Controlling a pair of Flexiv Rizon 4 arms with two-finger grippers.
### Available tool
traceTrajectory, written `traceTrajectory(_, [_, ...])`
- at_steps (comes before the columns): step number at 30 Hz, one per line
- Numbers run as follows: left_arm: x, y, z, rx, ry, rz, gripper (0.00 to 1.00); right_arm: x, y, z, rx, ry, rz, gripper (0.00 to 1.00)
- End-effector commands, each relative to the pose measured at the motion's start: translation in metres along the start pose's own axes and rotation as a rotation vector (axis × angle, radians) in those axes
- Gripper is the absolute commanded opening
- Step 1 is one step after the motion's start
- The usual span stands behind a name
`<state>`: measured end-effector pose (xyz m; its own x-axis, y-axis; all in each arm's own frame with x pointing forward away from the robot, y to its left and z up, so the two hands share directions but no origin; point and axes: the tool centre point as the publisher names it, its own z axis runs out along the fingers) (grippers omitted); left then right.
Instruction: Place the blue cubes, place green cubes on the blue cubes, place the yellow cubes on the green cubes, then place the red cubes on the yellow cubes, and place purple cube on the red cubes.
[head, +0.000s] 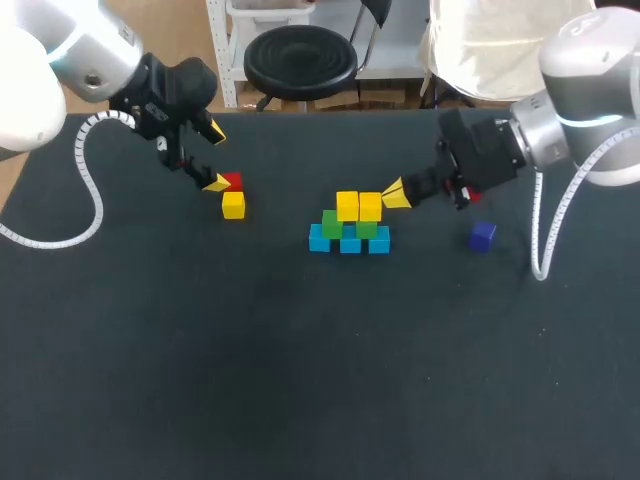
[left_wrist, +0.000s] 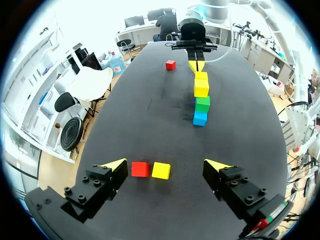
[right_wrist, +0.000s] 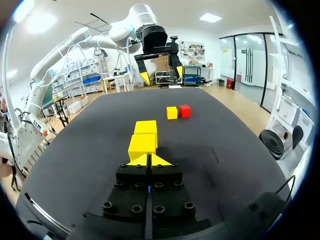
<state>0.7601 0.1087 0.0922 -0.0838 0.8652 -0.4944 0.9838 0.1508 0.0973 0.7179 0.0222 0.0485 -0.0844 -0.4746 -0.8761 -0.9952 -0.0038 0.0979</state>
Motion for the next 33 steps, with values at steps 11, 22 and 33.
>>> traceTrajectory(11, [0.001,0.0,0.0,0.0,-0.004,0.003,1.0,0.001,0.007,-0.01,0.041,0.004,0.018,1.0])
traceTrajectory(22, [0.001,0.0,0.0,0.0,-0.004,0.003,1.0,-0.015,0.023,-0.031,0.027,0.02,0.016,1.0])
traceTrajectory(33, [0.001,0.0,0.0,0.0,-0.004,0.003,1.0,-0.02,0.031,-0.041,0.04,0.057,0.023,1.0])
